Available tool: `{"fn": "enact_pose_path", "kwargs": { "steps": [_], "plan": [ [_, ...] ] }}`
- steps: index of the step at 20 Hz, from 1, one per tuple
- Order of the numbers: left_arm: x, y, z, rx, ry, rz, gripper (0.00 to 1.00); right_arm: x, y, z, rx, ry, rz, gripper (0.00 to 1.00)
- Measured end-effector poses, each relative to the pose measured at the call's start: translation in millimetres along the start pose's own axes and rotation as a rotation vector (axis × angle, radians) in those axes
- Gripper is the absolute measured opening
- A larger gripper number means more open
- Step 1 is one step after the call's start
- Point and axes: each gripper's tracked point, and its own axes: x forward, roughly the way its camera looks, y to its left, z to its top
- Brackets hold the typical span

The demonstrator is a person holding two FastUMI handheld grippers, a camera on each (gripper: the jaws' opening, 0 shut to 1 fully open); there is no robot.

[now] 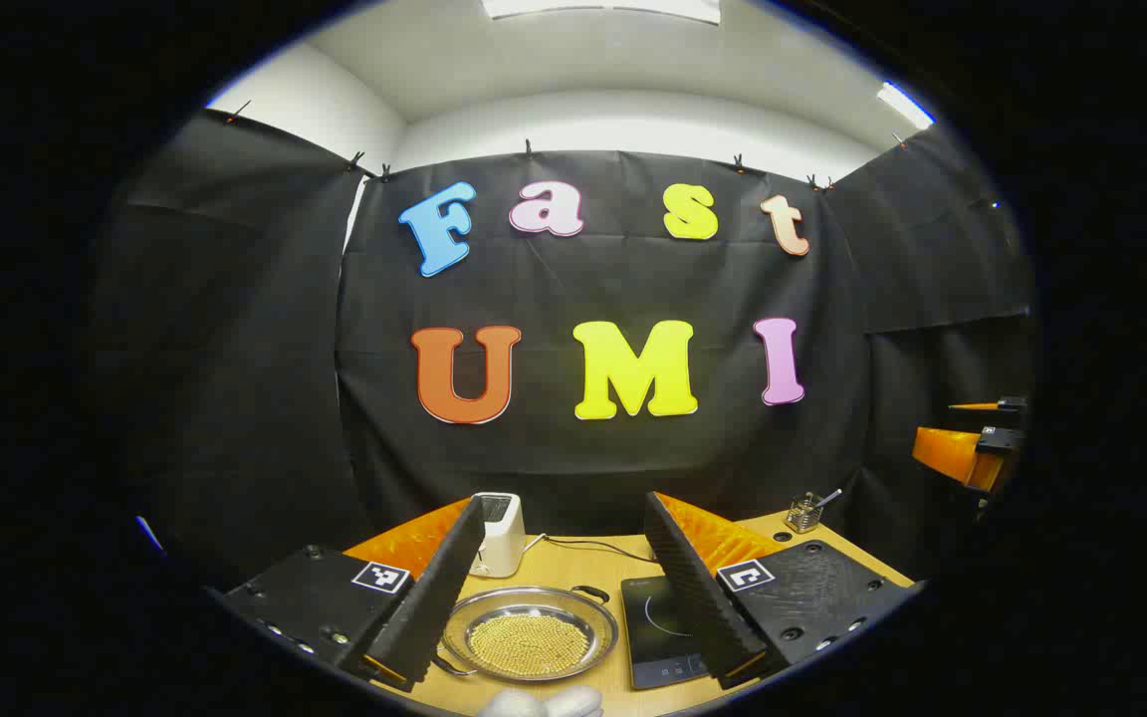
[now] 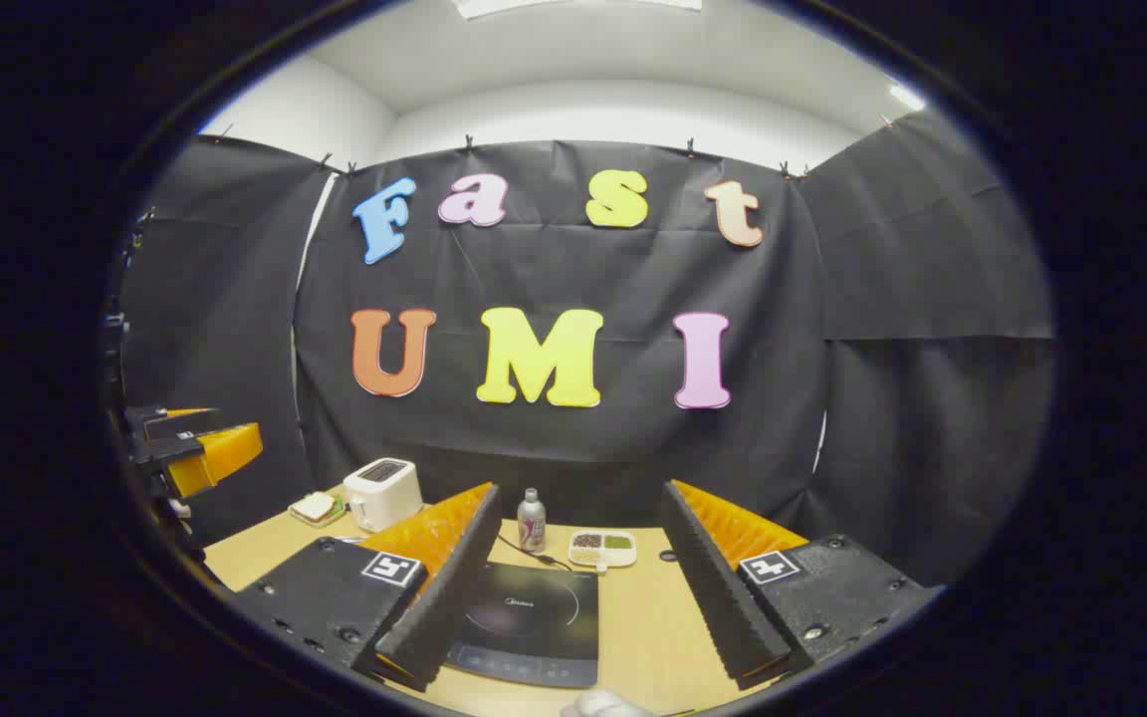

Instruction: First push the handle of the pot to place it horizontally, then grasp the pot with both hands and set it on the induction cooktop.

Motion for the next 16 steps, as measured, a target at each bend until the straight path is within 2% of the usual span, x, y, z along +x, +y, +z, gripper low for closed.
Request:
{"fn": "enact_pose_path", "kwargs": {
  "steps": [16],
  "plan": [
    [6.5,9.9,-10.8,0.005,0.012,0.009,0.96,1.7,8.5,-6.8,-0.008,0.007,0.009,0.97]
  ]
}}
